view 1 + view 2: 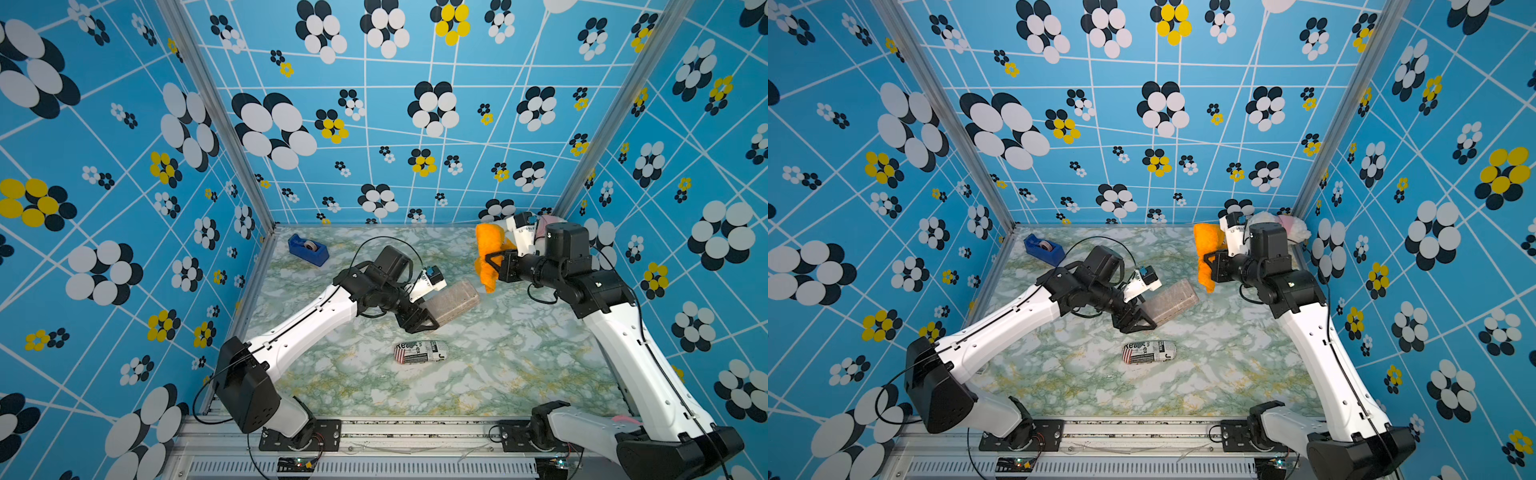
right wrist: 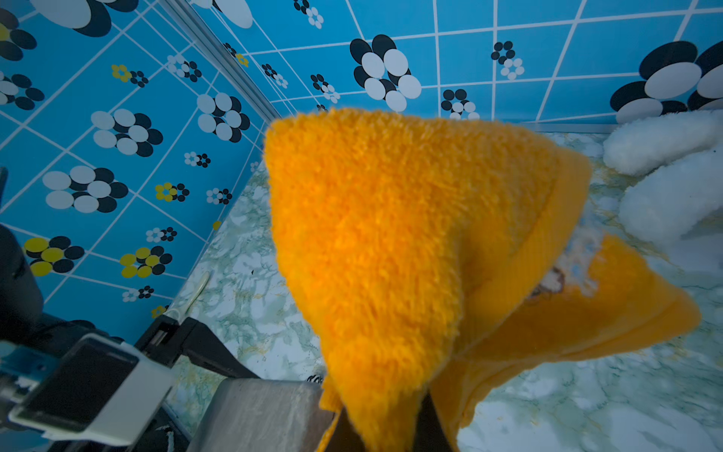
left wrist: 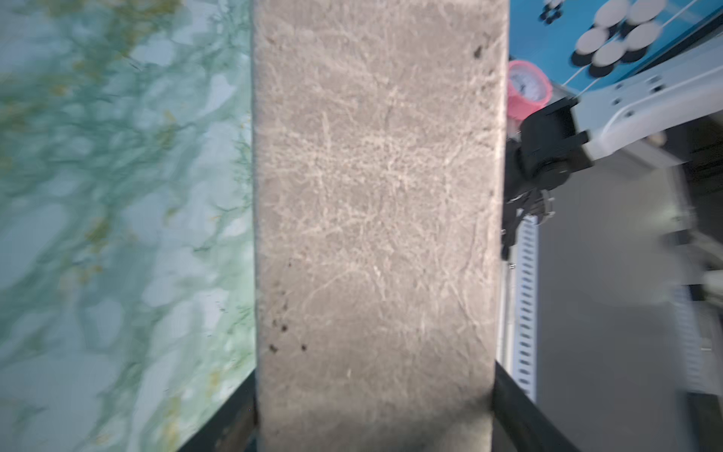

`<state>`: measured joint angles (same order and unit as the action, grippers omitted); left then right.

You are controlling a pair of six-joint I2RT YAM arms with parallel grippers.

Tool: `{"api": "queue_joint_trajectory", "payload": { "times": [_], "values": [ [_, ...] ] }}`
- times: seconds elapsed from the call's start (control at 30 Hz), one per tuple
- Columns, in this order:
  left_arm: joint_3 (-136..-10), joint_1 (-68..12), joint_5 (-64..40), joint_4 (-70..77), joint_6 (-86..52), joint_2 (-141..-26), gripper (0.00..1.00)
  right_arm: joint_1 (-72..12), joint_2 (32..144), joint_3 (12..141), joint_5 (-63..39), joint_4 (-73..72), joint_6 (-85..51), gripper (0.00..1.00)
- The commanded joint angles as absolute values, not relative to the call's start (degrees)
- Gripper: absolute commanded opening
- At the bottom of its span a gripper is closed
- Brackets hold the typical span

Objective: Wipe the eyeglass case
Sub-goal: Wipe the dirt from the eyeglass case.

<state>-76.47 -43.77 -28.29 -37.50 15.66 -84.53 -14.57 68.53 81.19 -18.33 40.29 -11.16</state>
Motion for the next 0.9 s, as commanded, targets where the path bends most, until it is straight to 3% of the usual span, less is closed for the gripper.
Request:
{"api": "queue_joint_trajectory", "payload": {
  "times": [0.0,0.13,0.3,0.57,0.87],
  "values": [
    [-72.7,-47.51,-3.45,-30.3,25.96,-81.64,0.13,-14.49,71.07,88.14,-20.78,48.96,-12.66,0.0],
    [-65.72,-52.25,15.12,-16.27,38.21,-79.42,0.14,-14.5,75.91,96.38,-26.38,54.9,-13.97,0.0],
    [-58.85,-55.68,27.38,1.43,51.78,-78.92,0.15,-15.6,81.96,100.96,-31.03,57.03,-15.84,0.0],
    [-52.15,-59.6,35.68,25.06,70.64,-80.6,0.21,-24.37,94.01,109.13,-30.06,61.15,-14.29,0.0],
    [-53.43,-58.9,39.64,27.85,69.01,-82.89,0.18,-24.71,96.8,99.4,-31.0,58.3,-13.91,0.0]
  ]
}}
